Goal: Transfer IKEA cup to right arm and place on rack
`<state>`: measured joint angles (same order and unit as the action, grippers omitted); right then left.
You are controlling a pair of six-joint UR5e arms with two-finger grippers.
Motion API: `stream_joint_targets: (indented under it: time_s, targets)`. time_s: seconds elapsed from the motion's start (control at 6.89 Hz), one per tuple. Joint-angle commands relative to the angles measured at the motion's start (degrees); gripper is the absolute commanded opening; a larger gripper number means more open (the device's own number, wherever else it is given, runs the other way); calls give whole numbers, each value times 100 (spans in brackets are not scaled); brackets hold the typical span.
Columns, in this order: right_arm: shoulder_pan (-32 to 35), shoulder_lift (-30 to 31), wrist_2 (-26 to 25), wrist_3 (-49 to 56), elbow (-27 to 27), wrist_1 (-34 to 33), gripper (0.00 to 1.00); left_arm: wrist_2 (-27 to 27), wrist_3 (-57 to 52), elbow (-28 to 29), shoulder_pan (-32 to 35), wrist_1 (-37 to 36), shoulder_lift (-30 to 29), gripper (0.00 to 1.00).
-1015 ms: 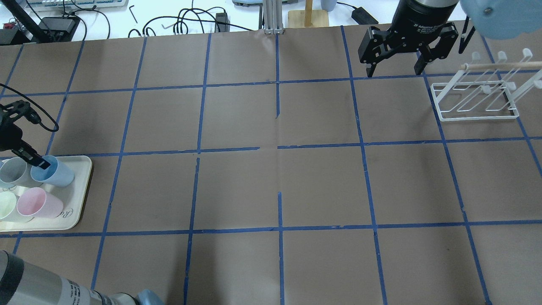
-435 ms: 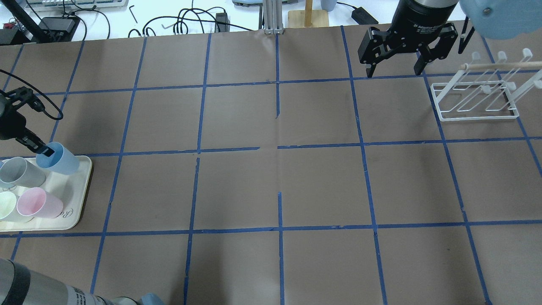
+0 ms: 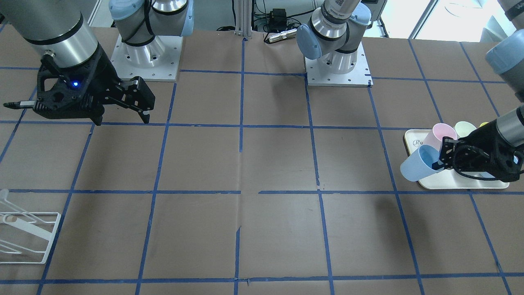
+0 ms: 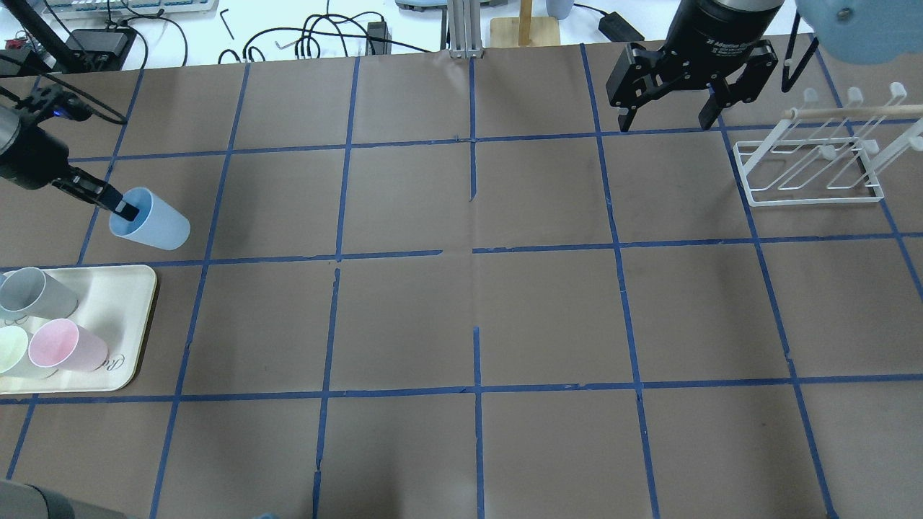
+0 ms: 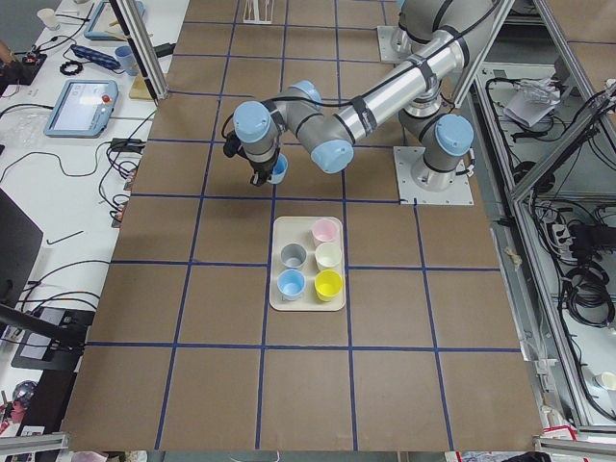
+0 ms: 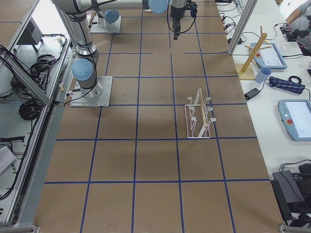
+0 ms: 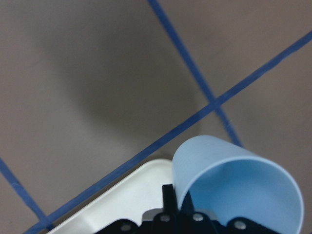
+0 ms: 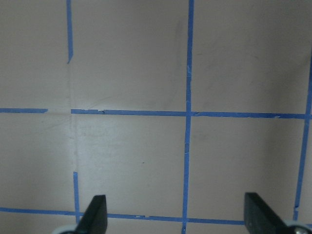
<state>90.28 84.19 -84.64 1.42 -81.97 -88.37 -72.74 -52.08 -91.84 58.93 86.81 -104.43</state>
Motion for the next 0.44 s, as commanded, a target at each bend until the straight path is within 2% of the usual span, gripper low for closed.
stream_joint_targets:
  time_s: [0.0, 0.15, 0.29]
  targets:
    - [25, 88, 246, 34, 5, -57, 100, 1546, 1607, 148, 320, 1281, 273, 0]
    - [16, 97, 290, 199, 32, -23, 100, 2353, 2283, 148, 452, 1773, 335, 0]
    - [-10, 115, 1248, 975, 84, -83, 100, 3223, 2829, 148, 670, 2248, 362, 0]
